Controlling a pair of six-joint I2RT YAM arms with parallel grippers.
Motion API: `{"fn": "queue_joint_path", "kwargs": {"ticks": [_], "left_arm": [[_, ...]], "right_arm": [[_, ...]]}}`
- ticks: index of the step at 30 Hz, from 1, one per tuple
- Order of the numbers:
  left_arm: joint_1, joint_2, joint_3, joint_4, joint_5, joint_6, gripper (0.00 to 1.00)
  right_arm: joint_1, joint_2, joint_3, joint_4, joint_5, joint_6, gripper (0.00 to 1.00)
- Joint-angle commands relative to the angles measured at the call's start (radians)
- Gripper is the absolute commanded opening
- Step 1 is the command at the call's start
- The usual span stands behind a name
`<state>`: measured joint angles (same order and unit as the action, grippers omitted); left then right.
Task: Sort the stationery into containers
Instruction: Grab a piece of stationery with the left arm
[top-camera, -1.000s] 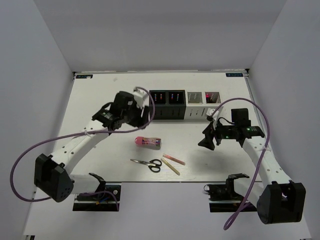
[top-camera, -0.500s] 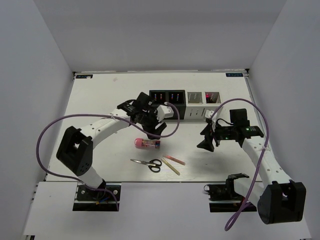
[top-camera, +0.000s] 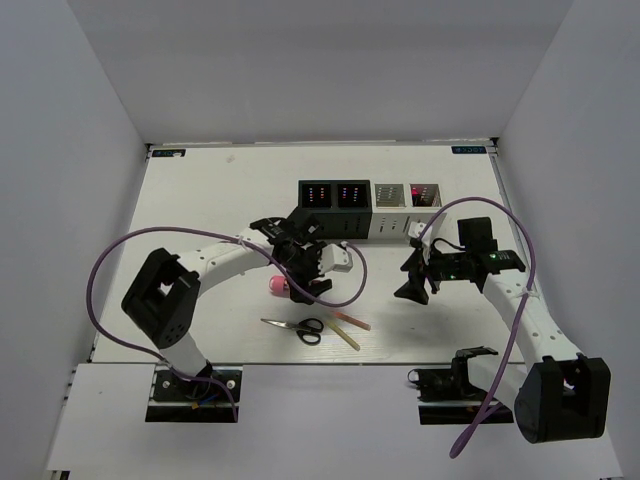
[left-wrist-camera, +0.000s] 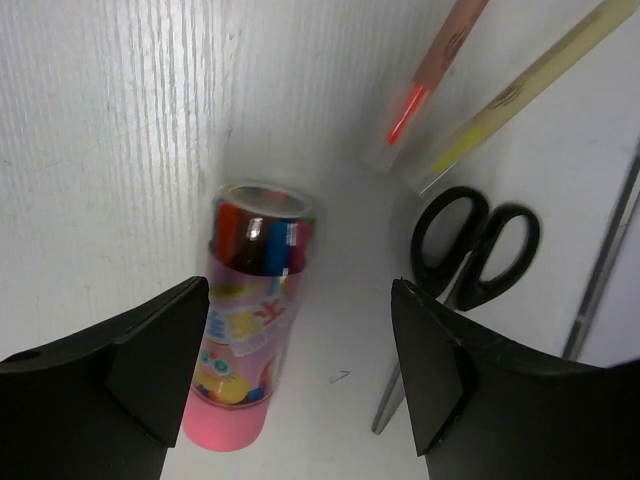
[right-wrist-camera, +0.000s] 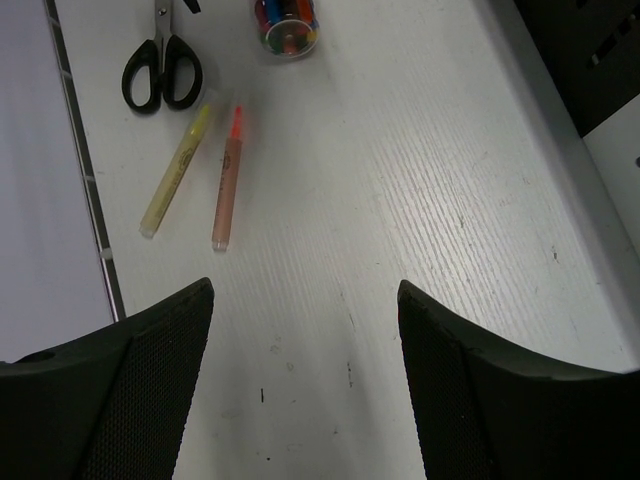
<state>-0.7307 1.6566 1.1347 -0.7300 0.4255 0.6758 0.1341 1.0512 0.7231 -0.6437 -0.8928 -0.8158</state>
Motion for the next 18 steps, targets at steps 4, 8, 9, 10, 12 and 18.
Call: {"fn": "queue_joint_path", "kwargs": {"ticks": [4, 8, 9, 10, 12, 18], "left_arm": [[-0.010, 0.005, -0.078, 0.109, -0.076, 0.056, 0.84], [-0.010, 0.025, -0.092, 0.175, -0.100, 0.062, 0.84], [-0.012, 0.031, -0.095, 0.181, -0.100, 0.064, 0.84], [-0.010, 0.043, -0.098, 0.190, -0.102, 0.058, 0.84], [-0.016, 0.054, -0.102, 0.225, -0.108, 0.057, 0.84], [-0.062, 0.072, -0.170, 0.342, -0.188, 0.065, 0.81]], "right_arm": [[0.001, -0.011, 0.009, -0.027, -0.021, -0.031, 0.77], [0.001, -0.010, 0.009, -0.034, -0.026, -0.036, 0.77], [0.012, -0.013, 0.009, -0.034, -0.026, -0.036, 0.77], [0.001, -0.013, 0.009, -0.036, -0.026, -0.039, 0.77], [-0.002, -0.016, 0.009, -0.037, -0.026, -0.040, 0.77], [-0.001, -0.017, 0.010, -0.051, -0.026, -0.052, 0.77]]}}
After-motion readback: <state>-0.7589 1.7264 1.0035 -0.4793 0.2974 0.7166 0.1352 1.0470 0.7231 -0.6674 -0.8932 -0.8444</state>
